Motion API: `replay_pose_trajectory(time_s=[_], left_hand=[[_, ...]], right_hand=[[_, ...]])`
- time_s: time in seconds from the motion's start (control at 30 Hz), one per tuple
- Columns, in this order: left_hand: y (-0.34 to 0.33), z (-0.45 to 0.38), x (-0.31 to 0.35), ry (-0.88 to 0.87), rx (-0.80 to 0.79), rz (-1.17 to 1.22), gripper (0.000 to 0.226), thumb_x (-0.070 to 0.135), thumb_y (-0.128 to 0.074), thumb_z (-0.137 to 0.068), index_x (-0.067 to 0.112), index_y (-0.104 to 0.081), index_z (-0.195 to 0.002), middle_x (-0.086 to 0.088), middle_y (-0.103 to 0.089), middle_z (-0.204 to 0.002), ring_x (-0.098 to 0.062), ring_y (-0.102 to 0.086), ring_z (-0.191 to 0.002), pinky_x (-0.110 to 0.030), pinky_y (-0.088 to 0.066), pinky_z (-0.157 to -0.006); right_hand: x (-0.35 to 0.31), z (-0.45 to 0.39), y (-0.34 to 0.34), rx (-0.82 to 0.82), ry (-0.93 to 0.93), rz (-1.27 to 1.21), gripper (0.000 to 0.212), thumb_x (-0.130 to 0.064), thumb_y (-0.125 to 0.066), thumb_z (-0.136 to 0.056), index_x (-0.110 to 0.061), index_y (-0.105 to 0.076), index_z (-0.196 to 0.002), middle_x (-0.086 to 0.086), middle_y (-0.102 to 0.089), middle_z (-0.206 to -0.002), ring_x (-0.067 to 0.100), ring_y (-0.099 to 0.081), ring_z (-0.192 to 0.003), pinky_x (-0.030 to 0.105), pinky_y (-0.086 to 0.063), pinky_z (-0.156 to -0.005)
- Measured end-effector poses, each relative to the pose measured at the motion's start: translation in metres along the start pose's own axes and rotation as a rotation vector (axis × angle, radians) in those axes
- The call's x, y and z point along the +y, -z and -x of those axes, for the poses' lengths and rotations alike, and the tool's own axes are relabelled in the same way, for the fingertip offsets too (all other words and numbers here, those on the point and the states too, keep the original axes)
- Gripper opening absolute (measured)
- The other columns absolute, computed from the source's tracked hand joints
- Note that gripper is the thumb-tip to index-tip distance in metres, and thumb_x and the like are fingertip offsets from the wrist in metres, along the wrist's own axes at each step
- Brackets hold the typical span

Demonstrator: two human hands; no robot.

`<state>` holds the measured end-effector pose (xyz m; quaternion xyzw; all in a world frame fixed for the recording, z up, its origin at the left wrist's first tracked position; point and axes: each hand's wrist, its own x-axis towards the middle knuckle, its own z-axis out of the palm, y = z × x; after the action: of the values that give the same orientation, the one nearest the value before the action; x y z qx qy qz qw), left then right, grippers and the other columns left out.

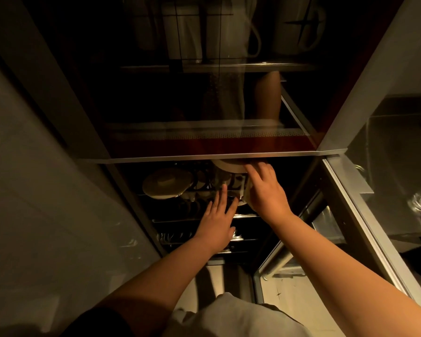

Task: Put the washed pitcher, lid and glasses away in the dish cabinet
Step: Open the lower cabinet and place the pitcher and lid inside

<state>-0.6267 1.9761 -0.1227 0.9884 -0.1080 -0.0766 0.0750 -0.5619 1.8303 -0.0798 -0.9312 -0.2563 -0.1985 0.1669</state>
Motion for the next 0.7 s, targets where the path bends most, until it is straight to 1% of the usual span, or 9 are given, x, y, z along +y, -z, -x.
replay_pose_trajectory(time_s=[0.07, 0.13, 0.23, 0.3, 0.37, 0.43, 0.53, 0.6, 0.7], left_hand=[[0.0, -0.001, 0.001, 0.006, 0.003, 0.02, 0.084, 0.032, -0.048, -0.097, 0.025, 0.019, -0.147, -0.009, 0.048, -0.141, -0.027, 0.023, -0.141, -0.04, 0.001, -0.119], [-0.001, -0.002, 0.002, 0.007, 0.009, 0.043, 0.087, 0.032, -0.048, -0.097, 0.028, 0.025, -0.143, -0.008, 0.049, -0.141, -0.026, 0.022, -0.142, -0.039, 0.003, -0.116], [-0.002, -0.003, 0.003, -0.001, 0.017, 0.083, 0.089, 0.032, -0.047, -0.097, 0.032, 0.031, -0.137, -0.007, 0.049, -0.141, -0.026, 0.021, -0.142, -0.039, 0.003, -0.117], [0.0, -0.005, 0.002, 0.001, 0.023, 0.11, 0.088, 0.034, -0.047, -0.097, 0.032, 0.03, -0.139, -0.008, 0.048, -0.142, -0.026, 0.021, -0.142, -0.041, 0.0, -0.119], [0.001, -0.007, 0.004, 0.01, 0.021, 0.14, 0.087, 0.035, -0.047, -0.097, 0.032, 0.027, -0.142, -0.009, 0.048, -0.141, -0.028, 0.021, -0.142, -0.044, -0.003, -0.119], [0.002, -0.009, 0.01, 0.02, 0.018, 0.181, 0.086, 0.037, -0.048, -0.096, 0.033, 0.024, -0.144, -0.009, 0.048, -0.14, -0.031, 0.016, -0.143, -0.045, -0.007, -0.118], [0.003, -0.012, 0.02, 0.049, 0.028, 0.278, 0.088, 0.032, -0.052, -0.094, 0.038, 0.02, -0.145, -0.006, 0.048, -0.141, -0.035, 0.004, -0.145, -0.048, -0.019, -0.117], [0.006, -0.015, 0.028, 0.06, 0.052, 0.327, 0.091, 0.024, -0.056, -0.092, 0.038, 0.014, -0.147, -0.006, 0.045, -0.144, -0.035, 0.001, -0.145, -0.049, -0.027, -0.114], [0.01, -0.019, 0.039, 0.074, 0.088, 0.384, 0.09, 0.014, -0.059, -0.09, 0.033, 0.005, -0.15, -0.004, 0.041, -0.148, -0.034, 0.005, -0.145, -0.049, -0.027, -0.114]], right_hand=[[-0.002, 0.004, -0.001, 0.001, -0.074, -0.044, 0.078, 0.004, -0.074, -0.067, -0.007, -0.038, -0.135, 0.02, -0.039, -0.135, 0.035, -0.037, -0.125, 0.038, -0.055, -0.07], [-0.006, 0.009, -0.002, 0.018, -0.171, -0.099, 0.08, 0.003, -0.074, -0.07, -0.009, -0.036, -0.139, 0.022, -0.033, -0.142, 0.037, -0.032, -0.132, 0.041, -0.053, -0.078], [-0.013, 0.02, -0.005, 0.095, -0.282, -0.224, 0.085, 0.001, -0.073, -0.072, -0.014, -0.028, -0.143, 0.016, -0.027, -0.146, 0.033, -0.035, -0.132, 0.034, -0.047, -0.087], [-0.016, 0.025, -0.006, 0.163, -0.301, -0.318, 0.084, 0.002, -0.069, -0.076, -0.018, -0.024, -0.144, 0.012, -0.031, -0.141, 0.027, -0.045, -0.122, 0.026, -0.046, -0.086], [-0.018, 0.027, -0.005, 0.19, -0.324, -0.38, 0.081, 0.001, -0.066, -0.079, -0.021, -0.022, -0.144, 0.009, -0.034, -0.137, 0.023, -0.049, -0.115, 0.022, -0.044, -0.084], [-0.02, 0.026, -0.003, 0.186, -0.351, -0.416, 0.077, -0.001, -0.064, -0.082, -0.02, -0.023, -0.144, 0.008, -0.036, -0.136, 0.018, -0.05, -0.111, 0.017, -0.042, -0.082], [-0.023, 0.026, 0.0, 0.158, -0.373, -0.43, 0.072, -0.005, -0.061, -0.085, -0.02, -0.024, -0.145, 0.006, -0.037, -0.136, 0.008, -0.047, -0.106, 0.004, -0.035, -0.078], [-0.023, 0.026, 0.002, 0.143, -0.372, -0.437, 0.071, -0.007, -0.06, -0.087, -0.021, -0.023, -0.146, 0.005, -0.037, -0.137, 0.007, -0.048, -0.106, 0.002, -0.035, -0.076], [-0.025, 0.026, 0.006, 0.117, -0.368, -0.44, 0.069, -0.012, -0.059, -0.089, -0.024, -0.022, -0.146, 0.002, -0.036, -0.14, 0.005, -0.048, -0.106, 0.005, -0.036, -0.076]])
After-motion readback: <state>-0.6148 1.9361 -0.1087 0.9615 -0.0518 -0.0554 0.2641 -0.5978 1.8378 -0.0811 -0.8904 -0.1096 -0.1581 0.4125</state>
